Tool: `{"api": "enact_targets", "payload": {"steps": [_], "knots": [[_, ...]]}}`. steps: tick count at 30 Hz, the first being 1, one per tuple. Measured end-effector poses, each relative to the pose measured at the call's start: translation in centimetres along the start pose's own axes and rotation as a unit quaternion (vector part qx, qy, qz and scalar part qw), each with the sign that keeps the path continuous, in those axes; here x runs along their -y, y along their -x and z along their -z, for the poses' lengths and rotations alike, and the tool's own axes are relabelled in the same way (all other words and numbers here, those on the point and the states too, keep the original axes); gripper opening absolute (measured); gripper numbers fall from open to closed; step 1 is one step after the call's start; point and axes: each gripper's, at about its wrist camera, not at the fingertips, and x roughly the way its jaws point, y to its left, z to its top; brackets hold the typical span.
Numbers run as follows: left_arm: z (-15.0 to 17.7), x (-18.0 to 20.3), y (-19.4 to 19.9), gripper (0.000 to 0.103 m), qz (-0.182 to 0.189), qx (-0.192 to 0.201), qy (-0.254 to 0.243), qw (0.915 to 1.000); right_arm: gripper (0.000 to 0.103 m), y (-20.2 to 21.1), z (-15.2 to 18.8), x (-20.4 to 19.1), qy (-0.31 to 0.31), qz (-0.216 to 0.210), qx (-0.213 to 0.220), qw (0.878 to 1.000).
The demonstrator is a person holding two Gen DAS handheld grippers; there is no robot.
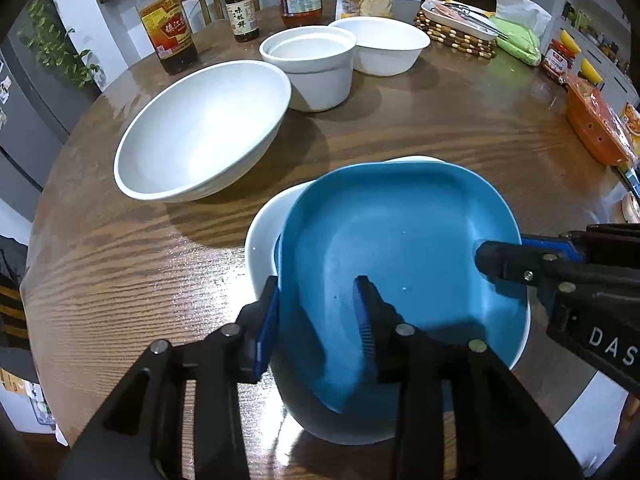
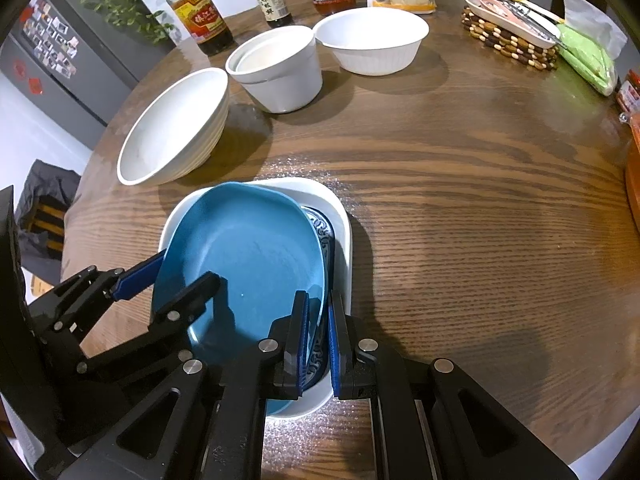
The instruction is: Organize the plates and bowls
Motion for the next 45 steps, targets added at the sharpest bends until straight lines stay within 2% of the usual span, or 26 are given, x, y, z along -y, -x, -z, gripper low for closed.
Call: {"api": "enact_targets", "payload": {"steps": [6,9,11,12,13,15,18,22,27,31,35,40,42,43,44,45], "knots": [[0.0,0.5,0.1,0.047,0.002,0.002,-0.008,1.0,0.009,0.3,-0.1,0.3,-0.009,-0.002,0.005,1.0],[0.2,0.7,0.2,0.057,0.008,0.002,-0.011,0.9999,0.009,1.3,-0.3,0.8,-0.021,0.0,0.022,1.0],[0.2,0.7,0.6,0.07,0.018,0.002,-0.007,0.9998,0.017,2.5,-0.6,1.4,-0.033,0.0,0.044,0.998],[0.2,0.6,0.9,0.074,0.024,0.005,-0.004,0.9997,0.027,2.9,-0.7,1.8,-0.041,-0.002,0.052,0.998],[0.2,0.5,1.2,0.077,0.028,0.009,-0.001,0.9996,0.041,3.2,-0.8,2.1,-0.049,-0.003,0.058,0.997],[0.1,0.3,2.1,0.078,0.039,0.019,0.004,0.999,0.056,4.0,-0.9,2.7,-0.07,-0.015,0.077,0.995],[-0.3,-0.5,3.3,0.086,0.041,0.036,0.014,0.9984,0.058,4.4,-1.2,2.8,-0.082,-0.034,0.085,0.992],[-1.0,-3.1,4.3,0.102,0.034,0.055,0.045,0.9969,0.058,3.9,-1.8,1.8,-0.078,-0.056,0.079,0.992],[-2.1,-8.8,4.7,0.102,0.007,0.059,0.11,0.9922,0.058,2.4,-2.7,0.0,-0.073,-0.078,0.063,0.992],[-2.8,-13.1,3.8,0.102,0.002,0.048,0.163,0.9855,0.058,1.3,-4.0,-1.4,-0.072,-0.086,0.055,0.992],[-4.4,-15.2,2.2,0.102,0.018,0.034,0.179,0.9831,0.058,-0.5,-6.3,-2.6,-0.082,-0.096,0.052,0.991],[-6.8,-15.8,0.1,0.1,0.02,0.029,0.159,0.9867,0.058,-3.2,-8.8,-3.8,-0.097,-0.104,0.039,0.989],[-7.4,-15.9,-1.0,0.094,0.015,0.02,0.149,0.9885,0.058,-4.2,-9.7,-4.3,-0.092,-0.1,0.035,0.99],[-7.6,-15.9,-1.5,0.087,0.018,0.017,0.145,0.9891,0.055,-4.5,-9.9,-4.4,-0.092,-0.098,0.032,0.99],[-7.9,-16.0,-2.0,0.075,0.021,0.013,0.142,0.9896,0.049,-5.0,-10.2,-4.7,-0.09,-0.096,0.025,0.991],[-8.0,-16.2,-2.6,0.068,0.025,0.007,0.142,0.9896,0.034,-5.3,-10.3,-5.1,-0.084,-0.099,0.02,0.991]]}}
